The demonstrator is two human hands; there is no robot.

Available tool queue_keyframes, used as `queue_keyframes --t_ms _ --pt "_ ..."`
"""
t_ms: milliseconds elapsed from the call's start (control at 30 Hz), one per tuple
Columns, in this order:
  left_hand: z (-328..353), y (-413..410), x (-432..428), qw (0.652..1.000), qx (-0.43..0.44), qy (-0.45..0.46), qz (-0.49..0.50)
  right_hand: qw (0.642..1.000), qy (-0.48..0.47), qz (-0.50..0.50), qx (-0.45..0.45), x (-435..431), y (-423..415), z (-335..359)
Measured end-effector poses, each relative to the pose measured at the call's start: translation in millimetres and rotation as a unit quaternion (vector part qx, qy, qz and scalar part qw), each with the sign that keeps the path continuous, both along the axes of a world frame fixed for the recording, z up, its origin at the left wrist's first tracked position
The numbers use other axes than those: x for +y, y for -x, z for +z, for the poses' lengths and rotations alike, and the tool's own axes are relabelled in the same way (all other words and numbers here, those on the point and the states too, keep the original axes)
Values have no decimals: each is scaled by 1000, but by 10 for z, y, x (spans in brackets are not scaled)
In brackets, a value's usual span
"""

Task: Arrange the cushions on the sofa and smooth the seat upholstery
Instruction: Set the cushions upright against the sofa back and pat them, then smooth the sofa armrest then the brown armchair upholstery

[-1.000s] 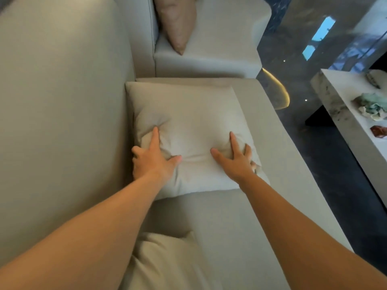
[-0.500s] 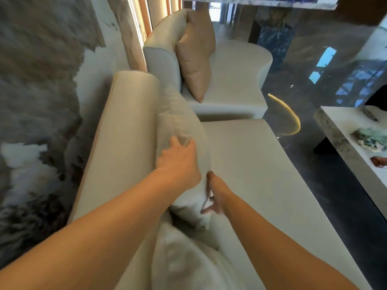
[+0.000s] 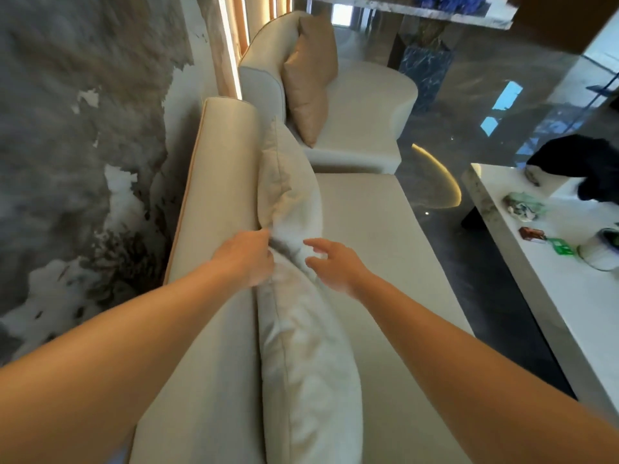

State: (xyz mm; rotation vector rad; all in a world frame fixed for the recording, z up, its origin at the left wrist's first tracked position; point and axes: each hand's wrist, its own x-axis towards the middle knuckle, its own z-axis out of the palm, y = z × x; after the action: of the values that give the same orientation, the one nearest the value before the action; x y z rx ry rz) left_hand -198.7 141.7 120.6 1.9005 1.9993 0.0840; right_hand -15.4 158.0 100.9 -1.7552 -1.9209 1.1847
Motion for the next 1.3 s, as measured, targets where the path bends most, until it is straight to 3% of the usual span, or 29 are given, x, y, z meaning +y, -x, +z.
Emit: queue_keyframes --t_ms 233,500,633,800,967,1300 --pt "77 -395 -2083 976 165 53 135 965 -14 179 -190 -1768 -854 232" --pt "-122 -1016 -4236 975 123 101 153 913 36 234 -331 -3972 -1710 192" --pt "-371 -1309 -4912 973 138 81 165 920 73 202 -329 -4901 -1990 -137" --pt "-724 -1554 -5540 970 56 15 237 939 -46 115 -320 -5679 -1984 -514" --pt "-1018 -1554 -5724 968 11 -71 240 929 -156 32 -333 -5896 -1877 -771" --pt "-1117 -1490 -5588 958 41 -117 260 921 -180 0 -344 -5858 -1756 -781"
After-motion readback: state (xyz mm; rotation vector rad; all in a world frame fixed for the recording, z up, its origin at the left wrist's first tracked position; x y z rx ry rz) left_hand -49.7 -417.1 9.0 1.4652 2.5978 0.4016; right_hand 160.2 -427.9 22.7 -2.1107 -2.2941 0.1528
